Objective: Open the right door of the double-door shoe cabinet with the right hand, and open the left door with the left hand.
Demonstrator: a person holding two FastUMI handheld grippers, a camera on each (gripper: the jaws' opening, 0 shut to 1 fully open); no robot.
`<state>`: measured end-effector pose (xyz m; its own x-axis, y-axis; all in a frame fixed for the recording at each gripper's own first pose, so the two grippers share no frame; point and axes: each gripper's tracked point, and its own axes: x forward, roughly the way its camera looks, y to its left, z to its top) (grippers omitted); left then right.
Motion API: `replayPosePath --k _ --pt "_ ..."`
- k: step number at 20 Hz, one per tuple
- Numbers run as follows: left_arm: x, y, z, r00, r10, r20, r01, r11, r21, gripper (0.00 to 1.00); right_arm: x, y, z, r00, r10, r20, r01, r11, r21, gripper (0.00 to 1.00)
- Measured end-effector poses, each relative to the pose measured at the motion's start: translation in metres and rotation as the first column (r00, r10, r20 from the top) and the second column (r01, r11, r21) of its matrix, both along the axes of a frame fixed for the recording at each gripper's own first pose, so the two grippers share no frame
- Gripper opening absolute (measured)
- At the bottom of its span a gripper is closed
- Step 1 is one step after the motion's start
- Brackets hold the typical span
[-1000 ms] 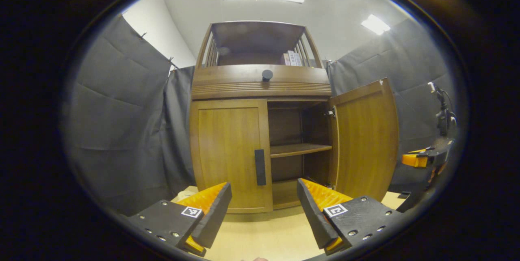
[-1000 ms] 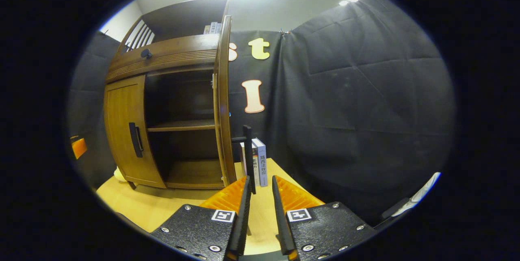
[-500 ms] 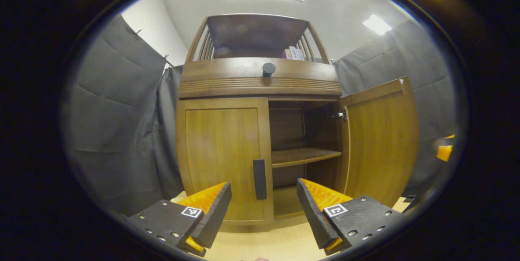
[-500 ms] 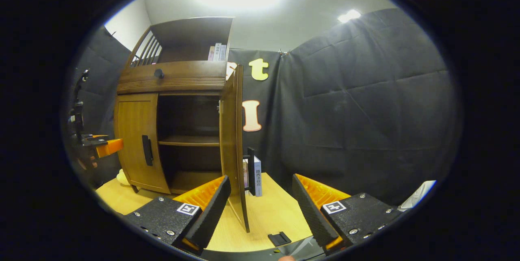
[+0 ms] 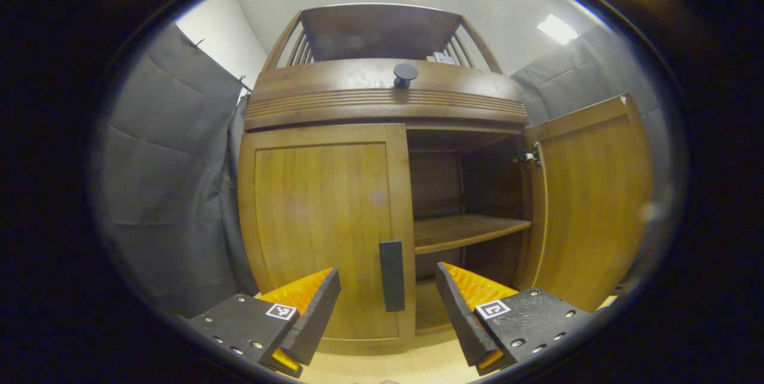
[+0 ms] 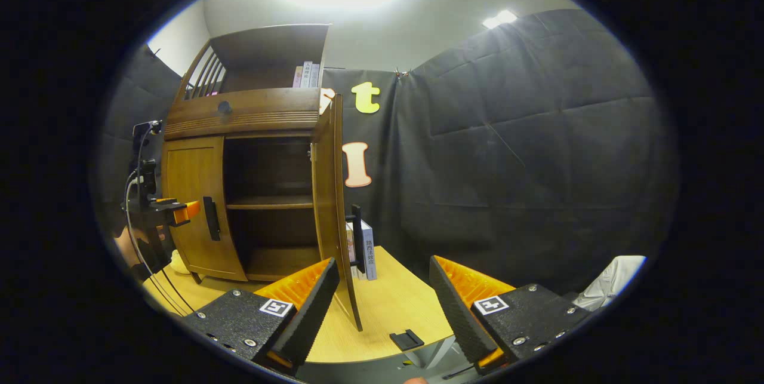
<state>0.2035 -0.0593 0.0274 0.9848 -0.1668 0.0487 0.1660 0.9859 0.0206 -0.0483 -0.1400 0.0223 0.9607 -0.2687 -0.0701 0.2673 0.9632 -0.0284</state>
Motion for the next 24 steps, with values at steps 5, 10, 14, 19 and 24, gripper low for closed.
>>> replayPosePath --k 5,10,14,19,24 --pt "0.037 -0.014 -0.02 1.0 0.003 -0.031 -0.003 1.0 -0.004 0.92 -0.006 -0.01 0.001 0.999 -0.034 -0.014 0.034 0.999 -0.004 0.94" --pt "0.067 -0.018 -0.046 0.997 0.014 -0.082 -0.018 0.999 -0.038 0.98 -0.014 -0.022 -0.007 0.997 -0.058 -0.05 0.059 0.998 0.017 0.94" --pt "0.084 -0.022 -0.055 0.995 0.025 -0.095 -0.028 0.999 -0.03 0.82 -0.022 -0.032 -0.008 0.995 -0.084 -0.055 0.086 0.996 0.038 0.94" --pt "0.092 -0.025 -0.065 0.992 0.033 -0.121 -0.033 0.999 -0.001 0.77 -0.019 -0.04 -0.01 0.993 -0.1 -0.057 0.104 0.992 0.078 0.94" --pt "0.103 -0.027 -0.078 0.985 0.017 -0.17 -0.019 1.0 -0.011 0.55 -0.014 -0.039 -0.013 0.995 -0.077 -0.061 0.082 0.992 0.098 0.93"
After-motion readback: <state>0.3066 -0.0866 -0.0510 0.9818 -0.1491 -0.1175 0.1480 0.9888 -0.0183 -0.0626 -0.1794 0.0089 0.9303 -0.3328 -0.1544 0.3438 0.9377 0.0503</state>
